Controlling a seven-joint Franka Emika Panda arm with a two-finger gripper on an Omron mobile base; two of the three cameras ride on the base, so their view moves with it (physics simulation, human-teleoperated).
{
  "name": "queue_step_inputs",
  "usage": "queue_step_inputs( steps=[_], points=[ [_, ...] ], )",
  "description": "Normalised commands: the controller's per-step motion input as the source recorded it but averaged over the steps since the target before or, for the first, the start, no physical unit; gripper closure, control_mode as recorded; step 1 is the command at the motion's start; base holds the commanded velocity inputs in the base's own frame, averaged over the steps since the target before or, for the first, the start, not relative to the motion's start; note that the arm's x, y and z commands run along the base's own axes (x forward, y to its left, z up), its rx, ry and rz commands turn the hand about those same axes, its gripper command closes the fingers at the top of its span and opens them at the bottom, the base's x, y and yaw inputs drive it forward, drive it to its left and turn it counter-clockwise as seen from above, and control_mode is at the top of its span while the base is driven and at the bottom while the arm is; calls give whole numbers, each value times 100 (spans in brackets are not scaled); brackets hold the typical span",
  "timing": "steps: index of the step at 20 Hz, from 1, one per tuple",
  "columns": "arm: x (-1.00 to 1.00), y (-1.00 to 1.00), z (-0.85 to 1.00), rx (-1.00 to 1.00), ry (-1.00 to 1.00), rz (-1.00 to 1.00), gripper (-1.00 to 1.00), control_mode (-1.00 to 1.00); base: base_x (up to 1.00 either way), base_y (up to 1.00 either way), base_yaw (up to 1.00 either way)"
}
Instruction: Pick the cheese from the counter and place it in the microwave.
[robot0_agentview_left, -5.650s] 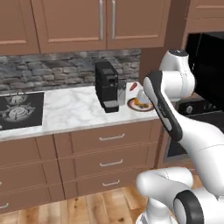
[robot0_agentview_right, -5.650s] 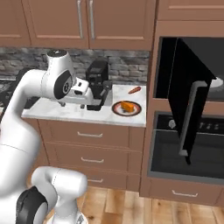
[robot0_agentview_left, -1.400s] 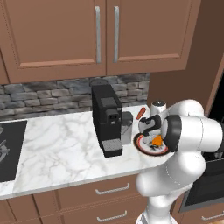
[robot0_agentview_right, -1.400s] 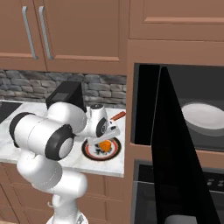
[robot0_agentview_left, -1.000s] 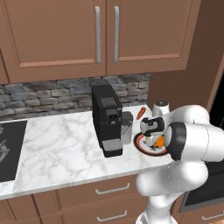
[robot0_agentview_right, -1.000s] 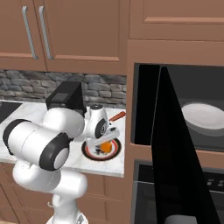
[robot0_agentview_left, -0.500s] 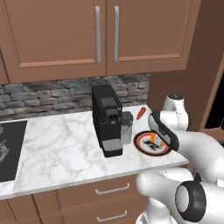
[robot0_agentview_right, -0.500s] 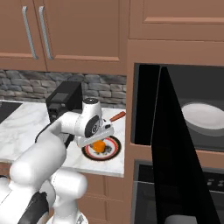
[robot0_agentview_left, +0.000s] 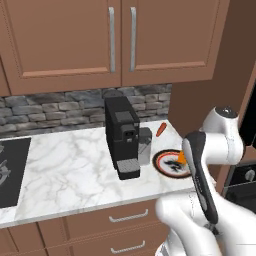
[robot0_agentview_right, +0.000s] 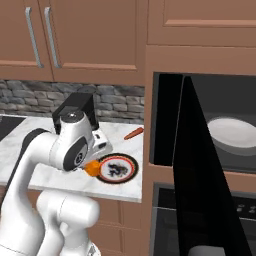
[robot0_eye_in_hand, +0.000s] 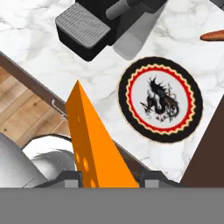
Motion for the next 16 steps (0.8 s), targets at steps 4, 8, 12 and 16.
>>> queue_step_inputs(
  steps=[4, 8, 12, 16],
  points=[
    [-44, 55, 86, 3, 0, -12, 100, -100, 0, 0, 0],
    [-51, 32, 72, 2, 0, -16, 100, -100, 0, 0, 0],
    [-71, 14, 30, 5, 2, -16, 100, -100, 0, 0, 0],
    [-4, 0, 0, 0, 0, -2, 100, -100, 0, 0, 0]
  ],
)
